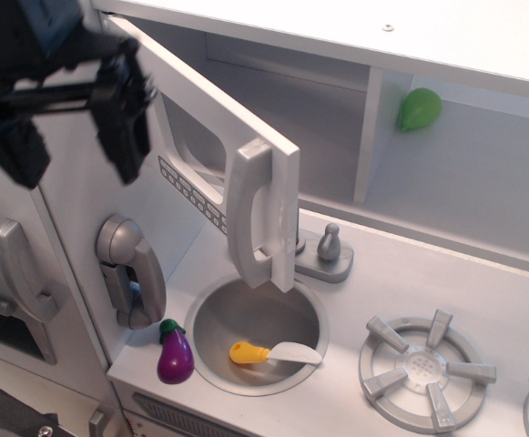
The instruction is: Close microwave
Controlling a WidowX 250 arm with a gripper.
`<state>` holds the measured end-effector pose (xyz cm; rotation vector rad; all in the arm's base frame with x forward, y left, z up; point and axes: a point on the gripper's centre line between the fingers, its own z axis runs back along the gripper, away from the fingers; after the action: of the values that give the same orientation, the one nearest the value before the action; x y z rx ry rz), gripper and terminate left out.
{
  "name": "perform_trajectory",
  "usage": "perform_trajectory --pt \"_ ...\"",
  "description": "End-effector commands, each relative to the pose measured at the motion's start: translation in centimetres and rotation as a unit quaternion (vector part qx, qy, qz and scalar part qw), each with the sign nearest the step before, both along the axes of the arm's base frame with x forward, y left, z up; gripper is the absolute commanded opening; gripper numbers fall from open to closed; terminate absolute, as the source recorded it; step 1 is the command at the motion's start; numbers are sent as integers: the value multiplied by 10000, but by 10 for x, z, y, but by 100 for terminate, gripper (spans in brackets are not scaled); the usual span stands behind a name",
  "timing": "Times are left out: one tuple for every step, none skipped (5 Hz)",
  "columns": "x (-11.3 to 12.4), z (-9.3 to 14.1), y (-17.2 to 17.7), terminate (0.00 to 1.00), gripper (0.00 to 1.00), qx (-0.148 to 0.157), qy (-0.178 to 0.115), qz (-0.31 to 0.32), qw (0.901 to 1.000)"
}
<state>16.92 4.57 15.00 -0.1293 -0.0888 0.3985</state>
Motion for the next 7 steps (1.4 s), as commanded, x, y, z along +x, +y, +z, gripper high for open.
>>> perform_trajectory --pt "30 -24 -5 0 100 4 -72 150 9999" --pt "60 -31 -6 0 100 115 -146 467 9987" --pt "83 -34 -10 0 100 84 -352 639 9973" --pt "104 -31 -15 0 100 -3 -659 802 9946" --pt "113 -28 -19 0 100 -125 -973 785 9921" --pt "121 -28 -20 0 100 -282 -1453 685 9866" --pt "131 -30 -20 0 100 -330 -1779 786 9803"
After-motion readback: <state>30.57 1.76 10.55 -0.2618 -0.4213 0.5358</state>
